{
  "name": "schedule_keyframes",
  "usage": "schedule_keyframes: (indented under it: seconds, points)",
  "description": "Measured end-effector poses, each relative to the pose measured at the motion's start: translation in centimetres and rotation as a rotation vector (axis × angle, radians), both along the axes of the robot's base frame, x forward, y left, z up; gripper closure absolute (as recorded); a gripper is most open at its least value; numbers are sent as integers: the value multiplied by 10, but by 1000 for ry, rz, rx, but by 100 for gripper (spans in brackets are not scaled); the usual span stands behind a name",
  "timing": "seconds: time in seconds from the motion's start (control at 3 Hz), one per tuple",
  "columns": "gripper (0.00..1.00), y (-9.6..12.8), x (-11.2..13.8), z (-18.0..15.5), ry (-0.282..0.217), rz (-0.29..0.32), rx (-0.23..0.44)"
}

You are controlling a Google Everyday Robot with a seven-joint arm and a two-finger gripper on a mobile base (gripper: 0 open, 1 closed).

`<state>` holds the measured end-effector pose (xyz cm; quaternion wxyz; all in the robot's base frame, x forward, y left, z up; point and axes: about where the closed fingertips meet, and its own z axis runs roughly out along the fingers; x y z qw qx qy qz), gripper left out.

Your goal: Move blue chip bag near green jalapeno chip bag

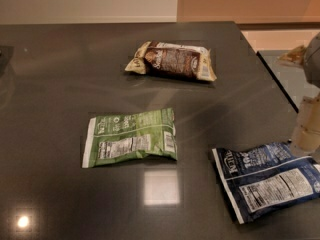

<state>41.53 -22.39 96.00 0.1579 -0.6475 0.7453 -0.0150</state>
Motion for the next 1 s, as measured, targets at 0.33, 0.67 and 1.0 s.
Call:
schedule_keyframes:
  seconds: [0.33,0.67,1.0]
  points:
    - [0,-8,-19,-22,17,83,-13]
    - [0,-13,-34,-51,49,157,-37]
    - [0,-15,-43,-79,80,209,-51]
